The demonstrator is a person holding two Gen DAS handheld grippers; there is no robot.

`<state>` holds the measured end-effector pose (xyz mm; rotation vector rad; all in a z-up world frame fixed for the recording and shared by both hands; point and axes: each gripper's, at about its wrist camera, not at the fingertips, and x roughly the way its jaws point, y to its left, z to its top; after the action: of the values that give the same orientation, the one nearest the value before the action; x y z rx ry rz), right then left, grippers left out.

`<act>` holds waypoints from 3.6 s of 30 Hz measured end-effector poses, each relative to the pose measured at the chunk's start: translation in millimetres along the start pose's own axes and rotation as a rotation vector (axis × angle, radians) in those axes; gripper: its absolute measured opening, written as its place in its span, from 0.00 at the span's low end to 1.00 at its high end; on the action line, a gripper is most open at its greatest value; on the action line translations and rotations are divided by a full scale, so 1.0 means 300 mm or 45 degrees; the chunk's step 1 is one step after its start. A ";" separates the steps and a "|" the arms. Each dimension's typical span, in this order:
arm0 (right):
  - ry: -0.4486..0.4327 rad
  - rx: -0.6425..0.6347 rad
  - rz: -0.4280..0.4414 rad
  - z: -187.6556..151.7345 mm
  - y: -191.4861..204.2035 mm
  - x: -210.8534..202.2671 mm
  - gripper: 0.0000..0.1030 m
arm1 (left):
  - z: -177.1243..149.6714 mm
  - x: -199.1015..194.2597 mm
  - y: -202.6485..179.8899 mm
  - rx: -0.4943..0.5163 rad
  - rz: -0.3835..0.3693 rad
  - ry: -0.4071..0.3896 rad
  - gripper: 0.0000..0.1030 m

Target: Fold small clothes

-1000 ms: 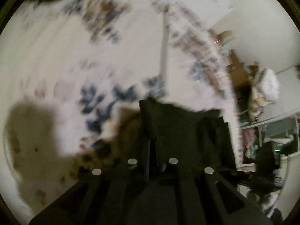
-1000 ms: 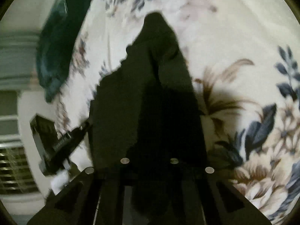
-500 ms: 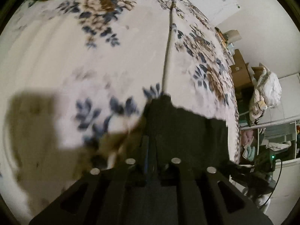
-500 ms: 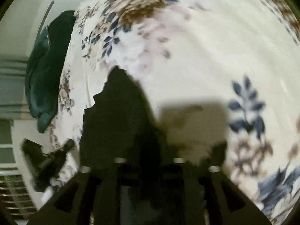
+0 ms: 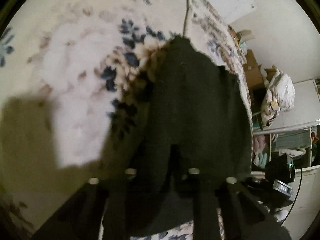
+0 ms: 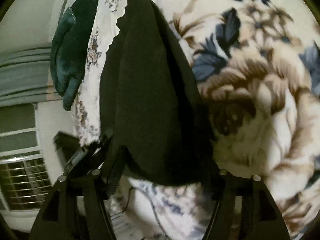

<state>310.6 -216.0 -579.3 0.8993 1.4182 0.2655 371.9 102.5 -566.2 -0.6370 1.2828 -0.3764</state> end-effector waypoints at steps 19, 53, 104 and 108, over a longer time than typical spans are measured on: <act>0.003 0.003 -0.065 0.083 -0.050 -0.214 0.95 | -0.295 -0.228 0.078 -0.424 -0.198 -0.105 0.66; -0.007 -0.119 0.031 0.508 0.109 0.115 0.20 | -0.066 -0.070 -0.058 -0.348 -0.201 -0.232 0.26; -0.038 -0.216 -0.603 0.318 0.149 0.050 0.07 | -0.447 -0.355 0.264 -0.158 0.521 -0.059 1.00; 0.007 -0.221 -0.546 0.256 0.137 -0.031 0.39 | -0.463 -0.374 0.208 -0.224 0.388 -0.077 1.00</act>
<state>393.6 -224.0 -552.6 0.4378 1.5286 0.0649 204.0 185.5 -540.3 -0.5845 1.3402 0.0066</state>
